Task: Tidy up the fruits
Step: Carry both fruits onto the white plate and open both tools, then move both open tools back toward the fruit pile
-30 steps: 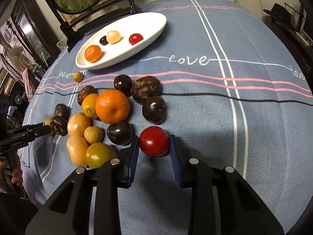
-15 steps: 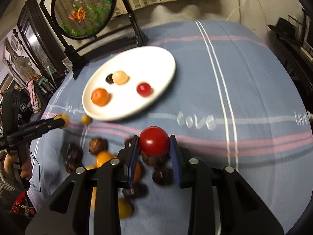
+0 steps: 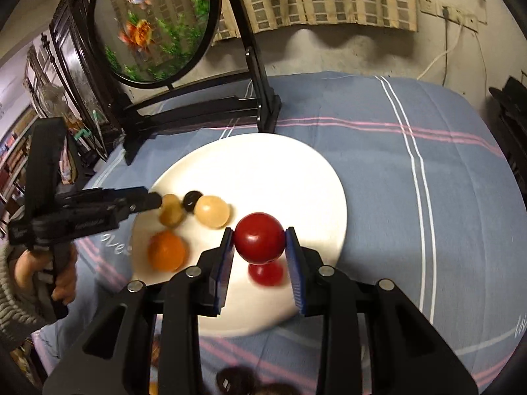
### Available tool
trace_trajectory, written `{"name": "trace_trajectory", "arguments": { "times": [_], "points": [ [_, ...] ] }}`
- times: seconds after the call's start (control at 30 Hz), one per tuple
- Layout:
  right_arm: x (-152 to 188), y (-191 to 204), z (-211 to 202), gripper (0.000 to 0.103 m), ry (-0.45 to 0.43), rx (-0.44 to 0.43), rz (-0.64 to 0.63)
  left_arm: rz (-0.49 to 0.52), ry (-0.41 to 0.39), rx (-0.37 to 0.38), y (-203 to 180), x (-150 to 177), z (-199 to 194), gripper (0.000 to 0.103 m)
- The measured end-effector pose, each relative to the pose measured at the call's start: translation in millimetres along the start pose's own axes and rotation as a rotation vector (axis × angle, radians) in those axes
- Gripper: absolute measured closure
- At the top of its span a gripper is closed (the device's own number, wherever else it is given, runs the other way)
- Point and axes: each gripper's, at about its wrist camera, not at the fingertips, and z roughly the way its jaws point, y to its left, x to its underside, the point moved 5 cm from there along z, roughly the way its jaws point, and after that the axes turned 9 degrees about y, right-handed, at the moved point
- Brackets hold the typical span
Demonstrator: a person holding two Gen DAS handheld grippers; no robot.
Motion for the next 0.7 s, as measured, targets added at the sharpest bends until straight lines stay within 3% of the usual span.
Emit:
{"name": "trace_trajectory", "arguments": {
  "times": [0.07,0.13,0.17,0.33,0.4,0.43,0.53,0.7],
  "points": [
    [-2,-5,18,0.067,0.049,-0.012,0.032,-0.012,-0.003,0.003,2,2,0,0.047],
    [-3,-9,23,0.041,0.056,-0.003,0.056,-0.030,-0.013,0.006,4,9,-6,0.042],
    [-3,-11,22,0.037,0.046,0.011,0.062,-0.037,-0.014,0.006,5,12,-9,0.041],
    [2,-6,-20,0.037,-0.037,0.002,0.057,-0.092,-0.009,-0.021,23,44,-35,0.037],
    [12,-9,-48,0.035,-0.077,-0.003,0.079,-0.117,0.003,-0.047,33,63,-45,0.030],
    [19,-10,-58,0.033,-0.087,-0.006,0.100,-0.128,0.007,-0.054,38,73,-50,0.029],
    [58,-19,-83,0.011,-0.080,0.030,0.169,-0.163,0.038,-0.073,53,111,-63,0.029],
    [143,-28,-100,0.009,0.000,0.079,0.266,-0.196,0.104,-0.054,55,175,-73,0.030]
  ]
}}
